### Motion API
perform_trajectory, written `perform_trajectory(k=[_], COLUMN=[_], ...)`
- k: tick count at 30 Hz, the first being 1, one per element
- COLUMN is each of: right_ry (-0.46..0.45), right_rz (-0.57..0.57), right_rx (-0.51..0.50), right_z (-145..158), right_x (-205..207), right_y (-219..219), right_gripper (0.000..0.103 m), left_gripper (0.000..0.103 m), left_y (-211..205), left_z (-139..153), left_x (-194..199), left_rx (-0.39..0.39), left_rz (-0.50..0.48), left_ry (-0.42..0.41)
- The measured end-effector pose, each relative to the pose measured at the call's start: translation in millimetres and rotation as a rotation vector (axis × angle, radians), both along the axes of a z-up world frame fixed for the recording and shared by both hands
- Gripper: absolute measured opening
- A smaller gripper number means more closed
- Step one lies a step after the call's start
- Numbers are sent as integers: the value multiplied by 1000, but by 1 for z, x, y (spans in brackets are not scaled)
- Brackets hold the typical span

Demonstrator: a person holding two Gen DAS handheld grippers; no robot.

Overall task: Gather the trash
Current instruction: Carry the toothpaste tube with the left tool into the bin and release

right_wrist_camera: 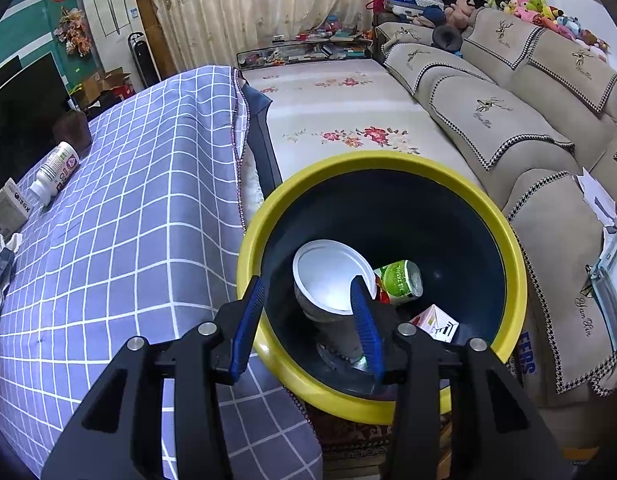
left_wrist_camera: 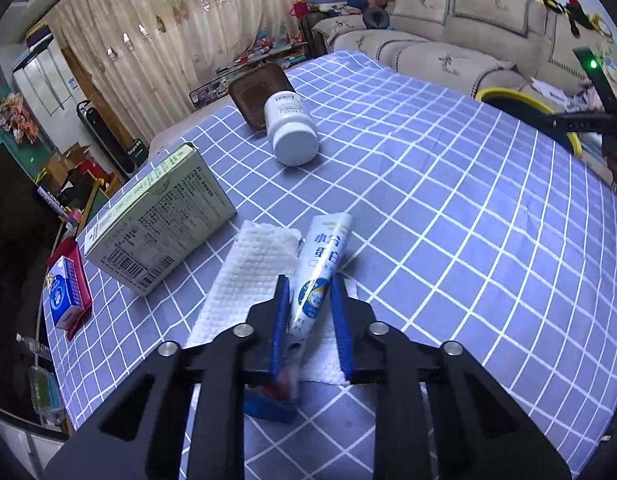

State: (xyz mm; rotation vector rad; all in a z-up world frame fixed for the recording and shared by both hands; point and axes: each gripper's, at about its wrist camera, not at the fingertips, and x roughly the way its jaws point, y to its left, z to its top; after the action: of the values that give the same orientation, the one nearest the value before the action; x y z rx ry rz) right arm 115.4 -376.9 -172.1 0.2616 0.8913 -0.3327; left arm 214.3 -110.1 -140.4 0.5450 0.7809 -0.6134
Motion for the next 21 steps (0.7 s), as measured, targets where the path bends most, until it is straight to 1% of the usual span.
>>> perform_trajectory(k=[3, 8, 13, 16, 21], right_ry=[-10, -31, -52, -61, -85], right_rz=[1, -2, 0, 1, -17], right_rx=[-2, -1, 4, 5, 1], right_z=[3, 10, 16, 19, 26], right_x=[-2, -6, -12, -16, -31], right_y=[1, -1, -2, -3, -11], right_gripper=[43, 43, 43, 43, 43], left_gripper=[16, 16, 16, 16, 16], left_y=[5, 16, 10, -4, -51], left_z=[14, 48, 78, 91, 101], left_x=[-6, -19, -37, -44, -60], left_rx=[-40, -131, -183, -208, -246], left_rz=[16, 52, 42, 24, -76], left_ry=[-28, -49, -71, -80, -66])
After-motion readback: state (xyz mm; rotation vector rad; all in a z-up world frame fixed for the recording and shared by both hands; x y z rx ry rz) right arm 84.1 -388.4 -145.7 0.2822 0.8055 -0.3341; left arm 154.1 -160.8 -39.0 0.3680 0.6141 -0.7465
